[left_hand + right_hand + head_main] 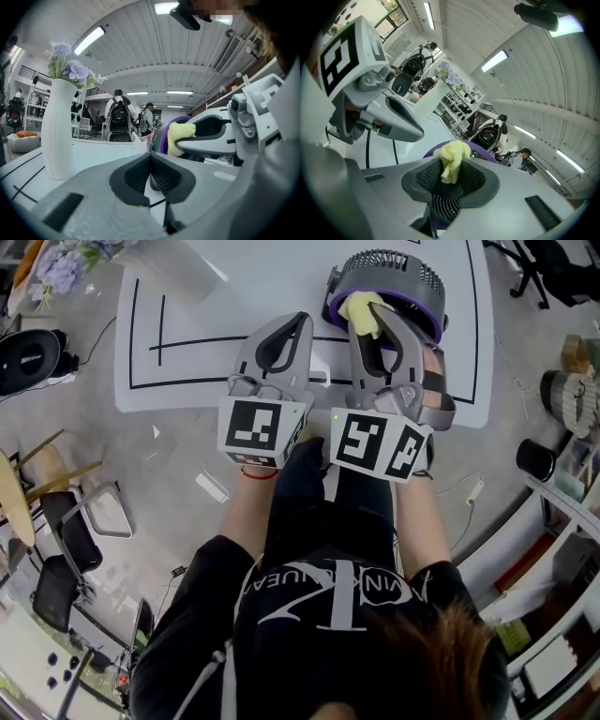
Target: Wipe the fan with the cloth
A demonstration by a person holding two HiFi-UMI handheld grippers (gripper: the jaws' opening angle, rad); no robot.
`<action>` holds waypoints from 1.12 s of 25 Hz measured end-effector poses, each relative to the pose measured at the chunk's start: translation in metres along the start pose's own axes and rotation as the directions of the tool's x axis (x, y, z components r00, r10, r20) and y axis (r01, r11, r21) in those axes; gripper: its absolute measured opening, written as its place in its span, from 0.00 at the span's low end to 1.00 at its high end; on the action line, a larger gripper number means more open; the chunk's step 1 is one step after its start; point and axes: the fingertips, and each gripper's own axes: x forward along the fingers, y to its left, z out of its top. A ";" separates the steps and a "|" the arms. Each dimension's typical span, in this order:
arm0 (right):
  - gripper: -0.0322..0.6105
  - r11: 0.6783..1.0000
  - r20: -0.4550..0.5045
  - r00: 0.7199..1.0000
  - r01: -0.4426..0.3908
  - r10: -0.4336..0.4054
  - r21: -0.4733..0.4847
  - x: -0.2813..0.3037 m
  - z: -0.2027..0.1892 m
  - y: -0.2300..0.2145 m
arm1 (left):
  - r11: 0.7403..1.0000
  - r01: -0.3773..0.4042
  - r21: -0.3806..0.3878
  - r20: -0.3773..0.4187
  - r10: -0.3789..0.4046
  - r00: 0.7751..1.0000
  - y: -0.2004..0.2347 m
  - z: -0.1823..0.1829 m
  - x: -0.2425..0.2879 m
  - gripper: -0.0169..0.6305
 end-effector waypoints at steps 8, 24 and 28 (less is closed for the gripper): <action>0.19 0.999 -0.011 0.999 0.034 -0.034 0.032 -0.012 -0.004 -0.013 | 1.000 0.019 0.000 -0.012 -0.019 1.000 -0.003 0.008 0.000 0.04; 0.19 0.997 -0.127 0.992 0.032 -0.023 0.067 -0.028 -0.064 -0.021 | 1.000 -0.011 -0.011 0.003 0.011 1.000 -0.016 0.031 -0.010 0.04; 0.19 0.987 -0.126 0.990 -0.044 0.064 0.153 -0.025 -0.064 -0.010 | 1.000 -0.016 -0.002 -0.005 0.016 1.000 -0.009 0.035 -0.012 0.04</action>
